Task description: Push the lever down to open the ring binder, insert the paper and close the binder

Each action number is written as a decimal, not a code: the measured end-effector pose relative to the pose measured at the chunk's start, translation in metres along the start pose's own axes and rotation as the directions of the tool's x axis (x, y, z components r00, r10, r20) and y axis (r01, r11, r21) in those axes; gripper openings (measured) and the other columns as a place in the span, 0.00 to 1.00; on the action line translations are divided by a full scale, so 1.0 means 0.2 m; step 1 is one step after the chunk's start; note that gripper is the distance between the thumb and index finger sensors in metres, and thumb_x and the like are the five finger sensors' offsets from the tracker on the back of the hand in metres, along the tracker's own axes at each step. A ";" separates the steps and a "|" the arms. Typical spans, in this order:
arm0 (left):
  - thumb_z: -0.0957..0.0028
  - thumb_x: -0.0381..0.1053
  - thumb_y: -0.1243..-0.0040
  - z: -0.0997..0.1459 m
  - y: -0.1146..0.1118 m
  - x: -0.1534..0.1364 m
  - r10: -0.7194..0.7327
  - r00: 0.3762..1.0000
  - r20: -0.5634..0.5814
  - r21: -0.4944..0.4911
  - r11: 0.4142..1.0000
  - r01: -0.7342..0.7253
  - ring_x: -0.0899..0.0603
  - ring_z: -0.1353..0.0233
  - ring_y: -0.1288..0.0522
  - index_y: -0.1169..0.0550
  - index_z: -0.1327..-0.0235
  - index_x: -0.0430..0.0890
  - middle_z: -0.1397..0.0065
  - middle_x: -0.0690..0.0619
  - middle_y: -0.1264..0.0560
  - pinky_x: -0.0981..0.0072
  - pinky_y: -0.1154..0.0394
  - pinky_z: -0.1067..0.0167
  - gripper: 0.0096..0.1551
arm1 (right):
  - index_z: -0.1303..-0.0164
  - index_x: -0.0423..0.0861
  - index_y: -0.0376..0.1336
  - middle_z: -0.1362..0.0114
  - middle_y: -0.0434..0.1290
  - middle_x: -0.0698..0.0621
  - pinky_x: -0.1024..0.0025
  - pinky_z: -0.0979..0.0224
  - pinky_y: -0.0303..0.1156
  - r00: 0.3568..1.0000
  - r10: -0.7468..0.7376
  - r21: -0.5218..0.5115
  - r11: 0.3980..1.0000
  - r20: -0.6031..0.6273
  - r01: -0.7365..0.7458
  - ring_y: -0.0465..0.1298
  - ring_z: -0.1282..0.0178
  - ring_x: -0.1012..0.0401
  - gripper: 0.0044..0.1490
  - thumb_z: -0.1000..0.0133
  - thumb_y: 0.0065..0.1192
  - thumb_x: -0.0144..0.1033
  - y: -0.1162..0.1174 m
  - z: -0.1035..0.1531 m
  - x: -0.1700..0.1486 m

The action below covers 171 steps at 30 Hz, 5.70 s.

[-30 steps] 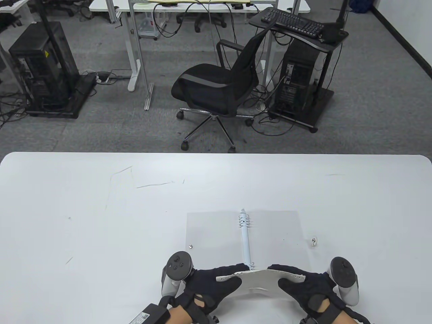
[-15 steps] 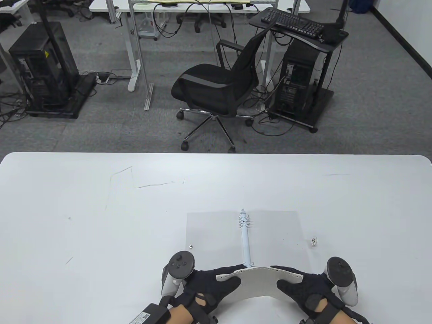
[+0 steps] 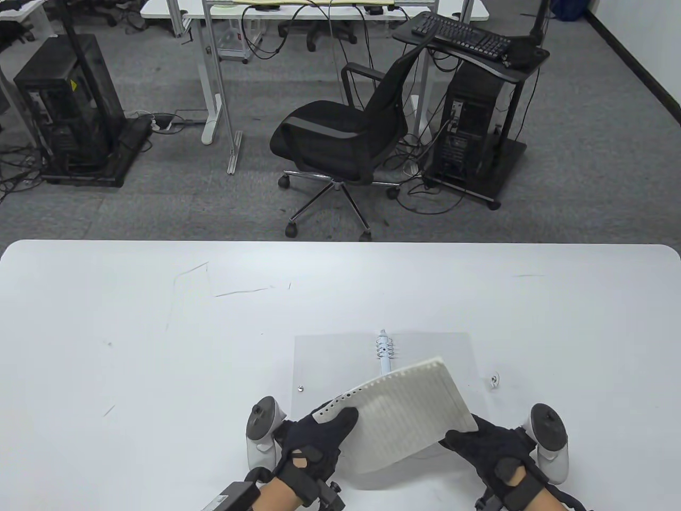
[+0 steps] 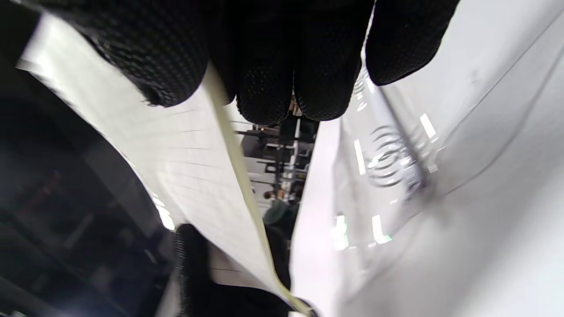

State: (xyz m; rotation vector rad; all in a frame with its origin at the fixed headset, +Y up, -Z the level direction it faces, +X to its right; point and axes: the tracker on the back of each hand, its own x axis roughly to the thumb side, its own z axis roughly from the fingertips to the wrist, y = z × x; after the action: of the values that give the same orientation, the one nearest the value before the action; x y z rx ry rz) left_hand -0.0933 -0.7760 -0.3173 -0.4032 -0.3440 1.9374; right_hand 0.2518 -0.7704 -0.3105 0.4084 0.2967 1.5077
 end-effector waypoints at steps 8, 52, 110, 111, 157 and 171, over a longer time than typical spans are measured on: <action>0.48 0.60 0.32 0.02 -0.10 -0.08 0.249 0.967 -0.049 0.016 0.968 -0.249 0.46 0.36 0.12 0.20 0.42 0.68 0.34 0.62 0.15 0.48 0.23 0.34 0.20 | 0.20 0.52 0.52 0.15 0.62 0.49 0.46 0.24 0.63 0.968 -0.249 0.120 0.961 -0.004 0.248 0.67 0.20 0.45 0.54 0.51 0.72 0.60 0.17 -0.02 0.00; 0.41 0.57 0.48 0.00 -0.22 -0.11 -0.022 0.981 -0.193 -0.407 0.911 -0.060 0.40 0.12 0.50 0.40 0.24 0.65 0.12 0.60 0.43 0.32 0.49 0.24 0.31 | 0.29 0.51 0.66 0.30 0.81 0.52 0.50 0.39 0.78 0.981 0.060 0.257 0.966 -0.182 -0.011 0.84 0.38 0.48 0.30 0.42 0.65 0.44 0.17 -0.01 0.00; 0.48 0.69 0.48 -0.08 0.13 -0.08 -0.892 0.025 -0.451 -0.467 0.260 0.845 0.46 0.23 0.82 0.62 0.29 0.67 0.22 0.66 0.76 0.45 0.75 0.32 0.48 | 0.37 0.45 0.72 0.46 0.88 0.50 0.66 0.66 0.89 0.502 0.456 -0.052 0.701 -0.735 -0.712 0.93 0.66 0.56 0.28 0.46 0.67 0.43 -0.21 -0.69 0.31; 0.48 0.69 0.48 -0.08 0.13 -0.08 -0.892 0.025 -0.451 -0.467 0.260 0.845 0.46 0.23 0.82 0.62 0.29 0.67 0.22 0.66 0.76 0.45 0.75 0.32 0.48 | 0.37 0.45 0.72 0.46 0.88 0.50 0.65 0.66 0.89 0.503 0.457 -0.052 0.700 -0.734 -0.712 0.93 0.66 0.56 0.28 0.46 0.67 0.43 -0.21 -0.69 0.31; 0.48 0.70 0.48 -0.08 0.13 -0.08 -0.895 0.011 -0.447 -0.476 0.248 0.844 0.46 0.23 0.82 0.62 0.29 0.67 0.22 0.66 0.76 0.45 0.75 0.32 0.48 | 0.20 0.51 0.56 0.12 0.58 0.49 0.30 0.25 0.48 0.251 0.894 0.056 0.291 -0.372 -0.955 0.49 0.14 0.46 0.39 0.43 0.56 0.47 -0.16 -0.27 0.18; 0.48 0.70 0.46 -0.08 0.15 -0.04 -0.886 0.096 -0.454 -0.413 0.305 0.858 0.45 0.21 0.79 0.58 0.26 0.66 0.19 0.65 0.72 0.45 0.73 0.30 0.47 | 0.17 0.52 0.46 0.10 0.37 0.49 0.31 0.27 0.36 0.358 0.754 0.171 0.521 -0.550 -0.836 0.33 0.17 0.42 0.42 0.41 0.53 0.48 -0.37 -0.18 -0.07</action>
State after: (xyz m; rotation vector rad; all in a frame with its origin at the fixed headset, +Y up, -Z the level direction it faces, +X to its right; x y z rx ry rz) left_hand -0.1080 -0.7929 -0.3428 -0.6475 -0.1030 0.4686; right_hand 0.3024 -0.7834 -0.3764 -0.0904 0.4962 2.6491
